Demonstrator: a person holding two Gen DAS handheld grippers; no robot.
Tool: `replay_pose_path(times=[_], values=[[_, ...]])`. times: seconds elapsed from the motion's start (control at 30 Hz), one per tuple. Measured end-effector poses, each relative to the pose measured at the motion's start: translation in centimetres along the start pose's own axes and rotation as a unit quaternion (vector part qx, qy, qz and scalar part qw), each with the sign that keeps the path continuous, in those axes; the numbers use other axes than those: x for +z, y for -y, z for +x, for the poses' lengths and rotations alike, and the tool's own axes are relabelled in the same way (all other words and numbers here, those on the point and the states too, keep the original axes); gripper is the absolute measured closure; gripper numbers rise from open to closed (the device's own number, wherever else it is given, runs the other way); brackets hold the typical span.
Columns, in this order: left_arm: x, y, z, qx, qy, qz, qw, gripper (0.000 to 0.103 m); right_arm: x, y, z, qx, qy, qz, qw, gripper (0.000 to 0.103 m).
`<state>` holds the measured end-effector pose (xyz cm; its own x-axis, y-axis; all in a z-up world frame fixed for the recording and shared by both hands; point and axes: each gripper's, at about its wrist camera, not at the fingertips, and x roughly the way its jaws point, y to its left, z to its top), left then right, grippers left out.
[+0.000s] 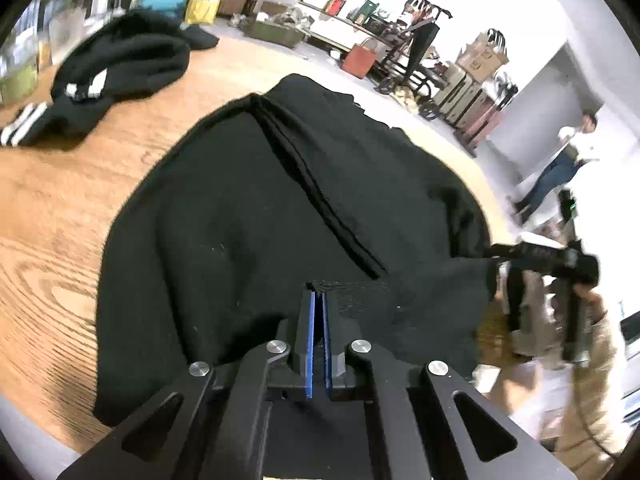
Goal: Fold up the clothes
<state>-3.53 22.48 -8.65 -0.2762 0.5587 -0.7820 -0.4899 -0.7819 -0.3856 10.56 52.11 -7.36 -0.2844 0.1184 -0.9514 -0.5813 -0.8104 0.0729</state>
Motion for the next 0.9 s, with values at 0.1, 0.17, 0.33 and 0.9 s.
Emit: replay_pose_path(times=[0.1,0.17,0.33,0.9], values=[[0.3,0.5,1.3,0.031,-0.016,0.002,0.9994,0.071,0.2,-0.2,0.5,0.005,-0.008,-0.005,1.000,0.019],[0.2,0.3,1.5,0.042,-0.017,0.001,0.9990,0.036,0.2,-0.1,0.8,0.002,-0.011,-0.007,1.000,0.019],[0.1,-1.1,1.2,0.013,-0.020,-0.013,0.9996,0.034,0.4,0.0,1.8,0.010,-0.016,-0.007,1.000,0.019],[-0.5,-1.9,0.8,0.014,-0.059,-0.009,0.9981,0.101,0.3,0.6,4.2,0.036,-0.049,0.021,0.998,0.019]])
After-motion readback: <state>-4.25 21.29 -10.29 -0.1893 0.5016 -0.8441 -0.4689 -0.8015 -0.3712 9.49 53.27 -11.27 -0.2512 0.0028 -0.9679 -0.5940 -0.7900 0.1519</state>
